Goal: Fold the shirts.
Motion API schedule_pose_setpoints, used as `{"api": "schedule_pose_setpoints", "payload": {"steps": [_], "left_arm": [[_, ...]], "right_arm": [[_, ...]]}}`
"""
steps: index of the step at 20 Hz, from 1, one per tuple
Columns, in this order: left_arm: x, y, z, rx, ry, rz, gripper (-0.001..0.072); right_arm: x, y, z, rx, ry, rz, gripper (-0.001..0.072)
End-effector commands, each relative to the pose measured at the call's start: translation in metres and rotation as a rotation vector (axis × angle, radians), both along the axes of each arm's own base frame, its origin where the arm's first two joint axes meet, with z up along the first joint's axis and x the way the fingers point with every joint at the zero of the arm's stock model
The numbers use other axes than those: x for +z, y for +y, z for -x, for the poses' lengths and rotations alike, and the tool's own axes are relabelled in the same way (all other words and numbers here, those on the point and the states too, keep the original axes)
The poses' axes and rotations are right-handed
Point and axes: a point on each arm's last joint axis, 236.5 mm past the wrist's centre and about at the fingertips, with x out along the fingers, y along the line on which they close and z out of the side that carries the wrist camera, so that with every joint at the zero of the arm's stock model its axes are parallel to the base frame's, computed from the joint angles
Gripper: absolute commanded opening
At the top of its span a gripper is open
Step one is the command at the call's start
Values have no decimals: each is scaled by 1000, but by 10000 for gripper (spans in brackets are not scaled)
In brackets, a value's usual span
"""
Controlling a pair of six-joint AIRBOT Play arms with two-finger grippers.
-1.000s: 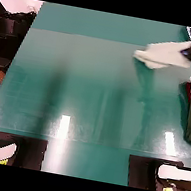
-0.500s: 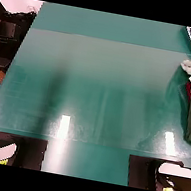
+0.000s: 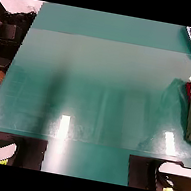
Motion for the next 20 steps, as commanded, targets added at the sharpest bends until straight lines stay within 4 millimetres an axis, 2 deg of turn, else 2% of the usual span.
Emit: {"api": "schedule_pose_setpoints", "payload": {"steps": [1,4,7,10,13,14,15,16,18,20], "left_arm": [[-1,-2,2,-4,9,10,29],[-1,-4,2,-11,9,12,29],[-1,-4,2,-14,8,11,29],[-1,-4,2,-22,6,6,29],[0,-4,1,-36,1,-1,29],[0,-4,1,-37,0,0,29],[0,-4,1,-39,0,-1,29],[0,-4,1,-47,-1,-5,29],[0,-4,1,-54,-2,-9,29],[2,-4,-2,-50,-18,-8,29]], "right_arm": [[-1,-5,26,-23,99,-3,13],[-34,-21,63,-112,251,-68,14],[-66,-37,112,-259,379,-149,15],[-84,-44,156,-372,437,-219,16],[-105,-40,193,-436,482,-295,22],[-114,-38,205,-459,499,-331,140],[-124,-36,215,-475,517,-359,362],[-134,-33,226,-489,538,-388,520],[-150,-26,246,-513,576,-441,533],[-155,-22,260,-560,565,-493,530]]}}
